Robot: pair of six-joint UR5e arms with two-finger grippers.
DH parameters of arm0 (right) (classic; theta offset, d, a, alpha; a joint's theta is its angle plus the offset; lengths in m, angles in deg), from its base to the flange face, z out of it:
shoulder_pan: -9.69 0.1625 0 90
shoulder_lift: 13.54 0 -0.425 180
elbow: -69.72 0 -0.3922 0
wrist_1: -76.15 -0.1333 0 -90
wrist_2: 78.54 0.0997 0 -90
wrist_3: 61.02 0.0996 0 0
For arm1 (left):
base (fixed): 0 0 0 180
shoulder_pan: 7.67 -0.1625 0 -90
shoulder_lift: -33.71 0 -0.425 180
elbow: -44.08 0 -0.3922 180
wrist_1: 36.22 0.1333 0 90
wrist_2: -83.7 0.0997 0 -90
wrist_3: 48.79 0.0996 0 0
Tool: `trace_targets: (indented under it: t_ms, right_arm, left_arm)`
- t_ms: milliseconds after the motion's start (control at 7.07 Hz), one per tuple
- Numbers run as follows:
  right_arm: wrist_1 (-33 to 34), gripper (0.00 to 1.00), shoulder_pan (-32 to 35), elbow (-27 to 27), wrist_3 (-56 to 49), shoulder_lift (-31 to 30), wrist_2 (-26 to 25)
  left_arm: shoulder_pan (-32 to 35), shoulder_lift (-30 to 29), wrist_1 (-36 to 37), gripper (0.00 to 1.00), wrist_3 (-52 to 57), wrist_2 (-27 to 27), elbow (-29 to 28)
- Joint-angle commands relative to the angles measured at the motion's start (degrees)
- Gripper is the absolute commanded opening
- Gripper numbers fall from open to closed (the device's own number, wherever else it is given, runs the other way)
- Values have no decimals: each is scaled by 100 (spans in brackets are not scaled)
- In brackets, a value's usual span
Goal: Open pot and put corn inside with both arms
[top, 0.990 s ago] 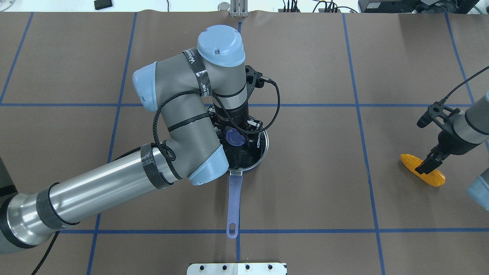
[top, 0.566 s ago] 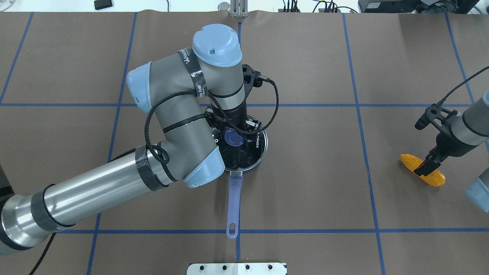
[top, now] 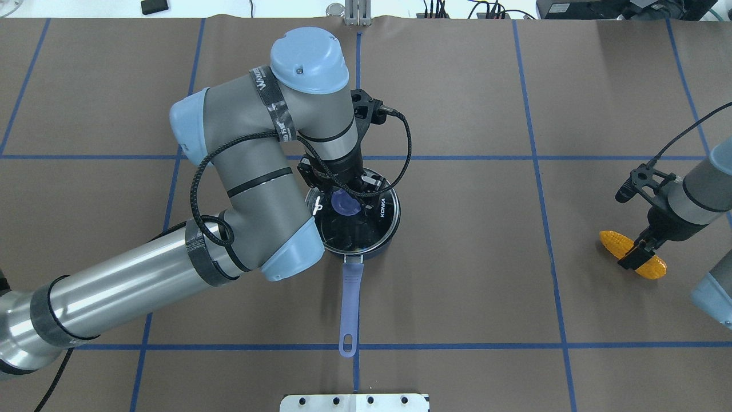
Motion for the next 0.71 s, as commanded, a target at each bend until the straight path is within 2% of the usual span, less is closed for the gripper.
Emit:
trace_targets:
  t_ms: [0,141,283,566]
  right_arm:
    - [0,80,-108,26,-14,-12,-19]
    - [9,41,-117,17,-6,15,-10]
    - [18,24,-178,0,-14,15,-10]
    - [35,10,-12,-53,-32,24,68]
  left_arm:
    - [367,154,3,47,73,-314,205]
    - [525,198,12,47,264,-439,205]
    - [684,390,12,47,527,-492,301]
    - [1114,751,21,47,1011,-843,451]
